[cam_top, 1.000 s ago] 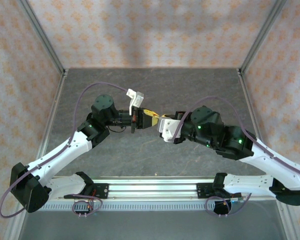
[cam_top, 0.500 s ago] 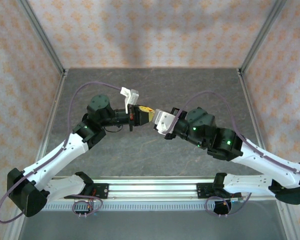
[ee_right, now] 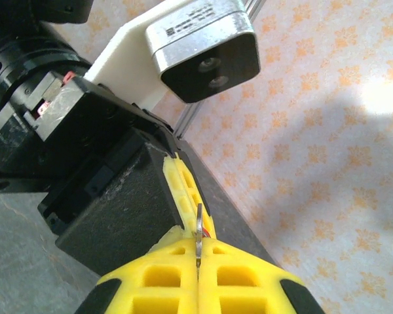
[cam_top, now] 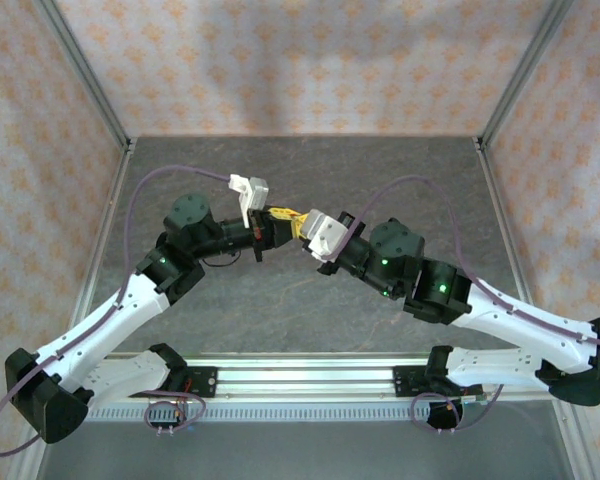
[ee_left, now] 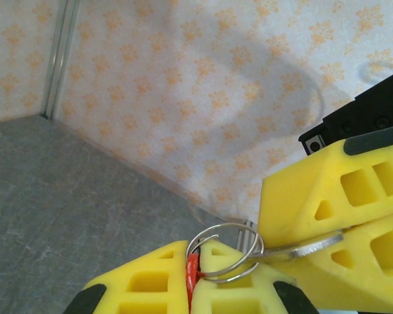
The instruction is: Remove the keys from the keyring
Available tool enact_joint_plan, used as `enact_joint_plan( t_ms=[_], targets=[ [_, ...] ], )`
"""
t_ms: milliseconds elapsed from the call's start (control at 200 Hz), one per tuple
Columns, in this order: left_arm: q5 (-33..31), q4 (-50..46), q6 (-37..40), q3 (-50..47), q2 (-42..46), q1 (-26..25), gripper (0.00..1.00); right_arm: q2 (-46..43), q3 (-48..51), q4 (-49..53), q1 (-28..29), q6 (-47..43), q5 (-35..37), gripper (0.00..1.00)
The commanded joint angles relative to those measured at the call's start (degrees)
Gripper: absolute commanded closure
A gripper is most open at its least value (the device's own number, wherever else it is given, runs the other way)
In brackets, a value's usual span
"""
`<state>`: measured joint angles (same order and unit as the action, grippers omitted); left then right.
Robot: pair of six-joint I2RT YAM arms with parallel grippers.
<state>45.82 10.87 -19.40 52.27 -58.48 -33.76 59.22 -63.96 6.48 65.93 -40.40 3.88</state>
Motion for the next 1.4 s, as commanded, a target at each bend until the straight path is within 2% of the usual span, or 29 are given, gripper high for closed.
enact_joint_plan(
  t_ms=[0, 430, 601, 896, 1106, 1221, 1396],
  targets=[
    [-0.69, 6.00, 1.86, 0.03, 0.65, -1.75, 1.00, 1.02, 3.05, -2.05, 1.75, 3.79, -8.34, 1.00],
    [-1.28, 3.09, 5.58, 1.46, -0.59, -4.88, 1.00, 4.42, 2.13, 0.19, 0.96, 2.64, -13.89, 1.00],
    [-1.36, 2.13, 6.48, 2.36, -1.28, -5.32, 1.00, 6.28, 0.04, 4.62, 1.03, 0.74, -20.74, 1.00],
    [-0.38, 2.05, 6.48, 4.34, -2.99, -5.53, 1.00, 10.69, -5.18, 18.62, 1.06, -5.97, -29.05, 1.00],
    [-2.20, 2.66, 6.42, 3.76, -2.61, -5.62, 1.00, 11.64, -6.19, 15.27, 0.99, -2.02, -26.94, 1.00],
    [-3.05, 2.23, 6.62, 3.91, -2.65, -5.62, 1.00, 12.61, -6.29, 10.62, 0.59, 4.00, -23.84, 1.00],
    [-6.22, 1.67, 7.77, 1.67, -0.84, -5.62, 0.82, 10.90, -5.01, 3.45, -2.16, 10.47, -16.02, 1.00]
  ],
)
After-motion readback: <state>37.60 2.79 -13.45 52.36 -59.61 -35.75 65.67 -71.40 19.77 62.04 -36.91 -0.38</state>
